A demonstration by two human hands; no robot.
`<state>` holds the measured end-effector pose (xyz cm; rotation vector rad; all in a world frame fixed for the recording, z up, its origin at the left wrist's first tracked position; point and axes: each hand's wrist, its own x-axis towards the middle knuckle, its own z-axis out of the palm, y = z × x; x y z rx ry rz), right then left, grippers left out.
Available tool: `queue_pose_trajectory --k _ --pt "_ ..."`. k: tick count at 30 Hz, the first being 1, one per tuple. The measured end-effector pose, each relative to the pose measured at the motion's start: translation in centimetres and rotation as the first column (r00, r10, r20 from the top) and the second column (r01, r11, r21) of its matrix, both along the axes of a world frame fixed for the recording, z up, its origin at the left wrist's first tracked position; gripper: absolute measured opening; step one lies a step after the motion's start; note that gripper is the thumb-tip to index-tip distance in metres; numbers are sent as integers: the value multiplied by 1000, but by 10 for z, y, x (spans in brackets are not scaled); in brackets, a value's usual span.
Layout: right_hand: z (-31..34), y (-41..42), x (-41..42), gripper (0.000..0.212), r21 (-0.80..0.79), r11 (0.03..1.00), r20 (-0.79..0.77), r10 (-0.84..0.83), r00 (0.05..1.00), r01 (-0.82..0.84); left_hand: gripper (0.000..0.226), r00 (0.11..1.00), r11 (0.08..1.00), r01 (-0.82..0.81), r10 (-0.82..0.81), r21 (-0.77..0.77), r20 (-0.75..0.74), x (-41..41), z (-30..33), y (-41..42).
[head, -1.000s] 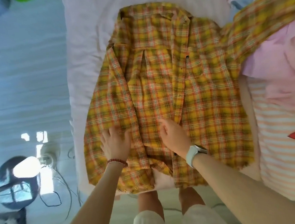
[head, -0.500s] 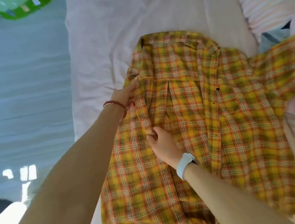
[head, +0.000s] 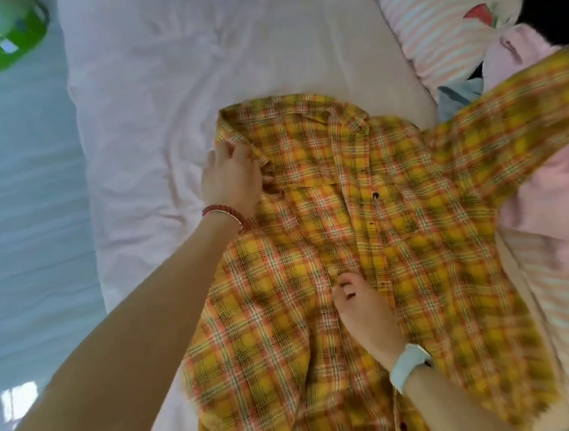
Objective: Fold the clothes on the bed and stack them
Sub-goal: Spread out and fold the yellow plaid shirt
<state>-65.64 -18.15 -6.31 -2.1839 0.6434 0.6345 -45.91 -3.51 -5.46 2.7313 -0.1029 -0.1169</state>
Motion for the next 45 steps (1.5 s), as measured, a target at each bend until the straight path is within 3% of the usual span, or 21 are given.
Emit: queue_pose_trajectory --k 3,6,9,12,14,16,18,20,21,23,25,26,28,31,34,37,38,40,42,43,45 --pt "-8 -1 20 37 19 1000 32 -11 999 11 43 992 995 96 -96 -5 -78 23 -7 -6" --pt "-15 3 36 40 79 993 -6 91 996 -90 59 943 950 280 -245 138 -224 46 -20 -11" --pt "-19 10 31 42 92 972 -80 222 972 -215 46 892 875 396 -295 278 -343 58 -28 -13" --pt "-20 8 14 39 -16 952 -1 306 952 -306 29 976 963 190 -164 191 -144 58 -23 -19" --pt "-16 4 2 35 -7 977 146 213 966 -215 31 994 998 59 -60 18 92 61 -11 -28" --pt "-10 -3 -1 39 -32 998 285 66 956 -60 31 964 994 57 -30 -95 263 68 2 -42" --pt "-8 -12 2 39 -115 993 352 8 936 35 30 977 989 146 -145 3 157 70 5 -59" --pt "-8 -23 8 35 -213 974 328 0 945 74 40 971 968 209 -188 139 -148 66 -7 -71" --pt "-9 -31 11 33 -246 961 333 -38 942 125 46 960 967 199 -160 157 -230 62 -11 -76" --pt "-14 -49 21 37 -269 934 317 -144 937 234 47 967 962 213 -183 169 -175 51 -16 -85" --pt "-18 -62 35 44 -229 932 206 -236 950 282 39 937 923 343 -323 172 -133 39 -18 -94" --pt "-18 -65 42 45 -179 935 161 -279 947 306 37 923 919 378 -363 114 -128 34 -21 -97" --pt "-17 -58 55 43 -64 948 144 -300 943 311 34 940 952 289 -302 -100 -160 29 -23 -100" --pt "-14 -38 60 38 -100 968 220 -202 954 229 31 953 946 73 -160 -315 -258 32 -24 -102" --pt "-24 -44 59 48 -177 916 162 -333 929 360 31 944 932 10 -128 -362 -303 34 -18 -107" --pt "-26 -48 64 33 111 893 131 -447 885 435 33 933 945 37 -149 -324 -328 35 -17 -111" --pt "-23 -43 64 28 157 931 224 -358 906 329 34 932 948 33 -144 -318 -332 36 -19 -111" --pt "-14 -32 64 33 19 993 399 96 912 -112 42 928 935 -15 -119 -355 -354 38 -20 -114" --pt "-17 -26 54 44 -92 865 366 491 791 -494 62 915 921 -70 -93 -382 -392 41 -21 -119" --pt "-17 -26 49 46 -90 815 308 569 763 -572 76 907 933 -58 -99 -354 -410 43 -21 -122" --pt "-22 -29 35 40 -102 826 333 553 764 -554 97 888 977 90 -167 -195 -429 44 -24 -130"
